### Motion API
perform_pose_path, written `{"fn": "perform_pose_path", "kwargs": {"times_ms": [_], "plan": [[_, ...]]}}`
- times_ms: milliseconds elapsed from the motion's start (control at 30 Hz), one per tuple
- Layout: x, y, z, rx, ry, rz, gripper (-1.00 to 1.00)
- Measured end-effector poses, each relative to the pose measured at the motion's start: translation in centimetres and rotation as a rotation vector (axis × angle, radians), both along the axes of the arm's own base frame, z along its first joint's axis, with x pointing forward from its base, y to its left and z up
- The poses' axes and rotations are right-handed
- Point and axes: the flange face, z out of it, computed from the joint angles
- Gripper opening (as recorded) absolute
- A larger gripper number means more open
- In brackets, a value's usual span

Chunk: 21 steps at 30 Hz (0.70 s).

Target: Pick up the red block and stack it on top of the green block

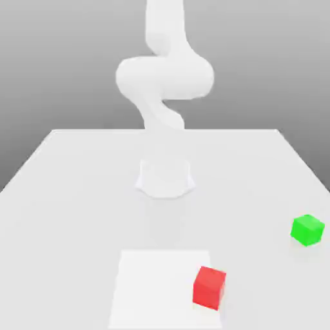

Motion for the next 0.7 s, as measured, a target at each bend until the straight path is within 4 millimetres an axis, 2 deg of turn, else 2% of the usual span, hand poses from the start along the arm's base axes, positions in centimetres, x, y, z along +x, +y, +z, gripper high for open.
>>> {"fn": "perform_pose_path", "kwargs": {"times_ms": [167, 333, 500, 700], "plan": [[5.5, 1.8, -9.8, 0.029, 0.159, -0.075, 0.0], [8.5, 3.3, -20.0, 0.057, 0.311, -0.146, 0.0], [9.0, 4.8, -30.3, 0.087, 0.463, -0.216, 0.0], [6.6, 6.9, -42.0, 0.125, 0.646, -0.295, 0.0]]}}
